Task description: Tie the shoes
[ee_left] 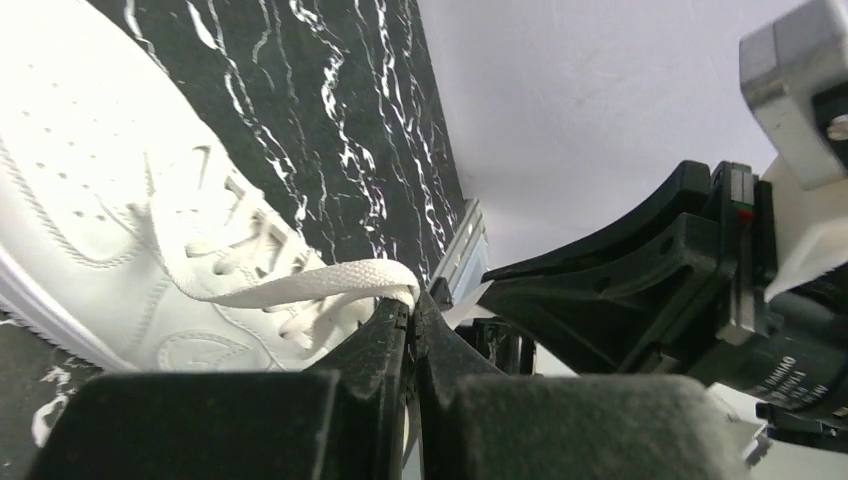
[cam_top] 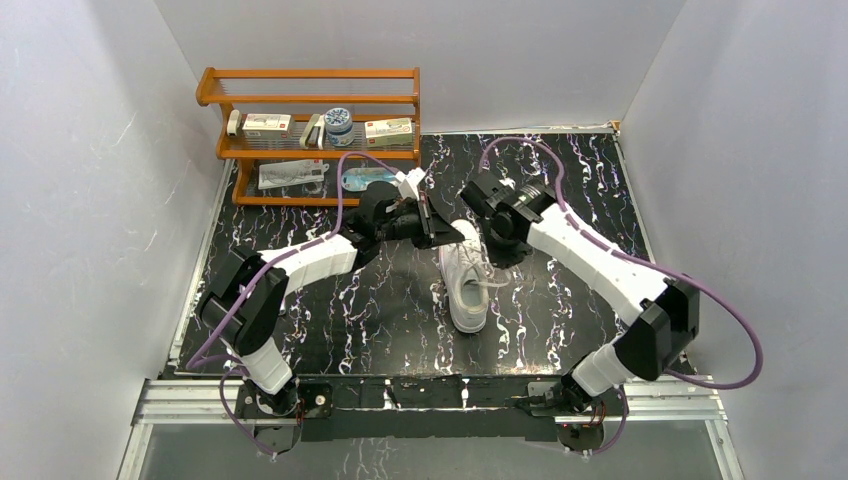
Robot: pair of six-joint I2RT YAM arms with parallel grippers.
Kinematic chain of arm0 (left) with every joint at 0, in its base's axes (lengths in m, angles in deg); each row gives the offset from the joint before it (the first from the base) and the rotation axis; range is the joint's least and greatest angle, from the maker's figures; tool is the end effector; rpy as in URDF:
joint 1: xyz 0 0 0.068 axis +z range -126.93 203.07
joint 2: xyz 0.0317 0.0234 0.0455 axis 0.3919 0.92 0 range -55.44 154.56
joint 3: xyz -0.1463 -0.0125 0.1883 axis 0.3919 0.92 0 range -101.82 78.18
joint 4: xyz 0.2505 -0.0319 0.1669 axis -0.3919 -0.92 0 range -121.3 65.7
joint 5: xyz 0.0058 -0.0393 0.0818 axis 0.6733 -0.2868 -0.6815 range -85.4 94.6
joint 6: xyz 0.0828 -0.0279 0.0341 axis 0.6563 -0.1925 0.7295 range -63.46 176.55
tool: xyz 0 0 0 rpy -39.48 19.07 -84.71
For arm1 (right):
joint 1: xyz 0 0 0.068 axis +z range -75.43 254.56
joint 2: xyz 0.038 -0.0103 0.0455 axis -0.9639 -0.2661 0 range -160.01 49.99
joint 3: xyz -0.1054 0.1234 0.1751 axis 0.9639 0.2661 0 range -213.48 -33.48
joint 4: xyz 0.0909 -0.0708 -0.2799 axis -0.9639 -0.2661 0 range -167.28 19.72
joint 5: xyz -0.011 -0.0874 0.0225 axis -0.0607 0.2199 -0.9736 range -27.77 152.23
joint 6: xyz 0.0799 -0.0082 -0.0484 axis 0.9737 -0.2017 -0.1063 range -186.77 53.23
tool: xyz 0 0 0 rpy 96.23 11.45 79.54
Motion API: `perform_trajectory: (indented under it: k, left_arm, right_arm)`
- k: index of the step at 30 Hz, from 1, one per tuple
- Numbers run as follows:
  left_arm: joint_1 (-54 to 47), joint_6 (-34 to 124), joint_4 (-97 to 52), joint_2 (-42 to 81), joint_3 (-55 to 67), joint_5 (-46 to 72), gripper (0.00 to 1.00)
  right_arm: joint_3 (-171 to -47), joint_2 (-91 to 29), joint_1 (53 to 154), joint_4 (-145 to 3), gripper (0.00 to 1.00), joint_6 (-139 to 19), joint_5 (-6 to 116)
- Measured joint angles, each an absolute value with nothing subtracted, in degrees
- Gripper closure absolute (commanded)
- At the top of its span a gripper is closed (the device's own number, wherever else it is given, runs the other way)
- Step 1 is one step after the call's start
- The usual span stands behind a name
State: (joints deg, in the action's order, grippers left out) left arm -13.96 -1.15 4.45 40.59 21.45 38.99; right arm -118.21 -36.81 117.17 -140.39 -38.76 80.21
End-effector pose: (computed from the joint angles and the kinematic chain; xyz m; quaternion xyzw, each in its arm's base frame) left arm 0.3279 -0.3072 0.1783 0.0541 0.7567 -0.6032 0.2462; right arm 0.2717 0.2144 0.2442 -0.0999 0.9710 -0.0375 0.2140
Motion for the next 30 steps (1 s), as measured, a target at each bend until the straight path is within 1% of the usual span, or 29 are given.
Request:
perform_trajectory:
  k: [2, 4, 7, 8, 10, 12, 16, 19, 22, 30]
  left_arm:
    - [-13.42, -1.02, 3.88, 40.59, 21.45, 38.09, 1.0]
    - [-13.07, -0.99, 3.68, 40.59, 21.45, 37.52, 1.0]
    - [-13.0, -0.99, 3.64, 40.59, 21.45, 37.15, 1.0]
    - [-13.0, -0.99, 3.64, 40.59, 21.45, 37.15, 1.0]
    - [-13.0, -1.02, 3.64, 40.59, 21.45, 37.15, 1.0]
    - [-13.0, -1.04, 3.66, 40.59, 21.45, 37.17, 1.0]
    - [-13.0, -1.12, 3.73, 40.59, 21.52, 37.24, 1.0]
    - [-13.0, -1.37, 3.97, 40.45, 22.04, 37.28, 1.0]
    - [-13.0, -1.54, 3.97, 40.1, 22.96, 37.41, 1.0]
    - [-13.0, -2.44, 5.41, 39.14, 23.96, 38.4, 1.0]
  right_arm:
    - [-114.73, -34.28, 116.5, -138.6, 0.89, -39.02, 83.03]
    - [-110.38, -31.0, 115.84, -134.55, 0.9, -40.13, 85.08]
    - [-104.2, -26.5, 114.9, -126.09, 0.91, -42.98, 86.09]
    - [-101.86, -24.88, 114.6, -121.87, 0.94, -44.99, 85.91]
    - [-100.44, -23.85, 113.81, -118.36, 1.0, -47.26, 85.59]
    - [-100.22, -23.39, 112.52, -114.23, 1.0, -50.47, 83.9]
    - [-100.42, -23.22, 108.39, -107.3, 1.0, -55.04, 75.79]
    - [-100.42, -23.22, 103.34, -103.34, 1.0, -56.07, 65.13]
    - [-101.12, -23.57, 99.47, -101.24, 1.0, -55.76, 56.95]
    - [-104.31, -27.2, 97.22, -98.99, 1.0, -50.82, 43.29]
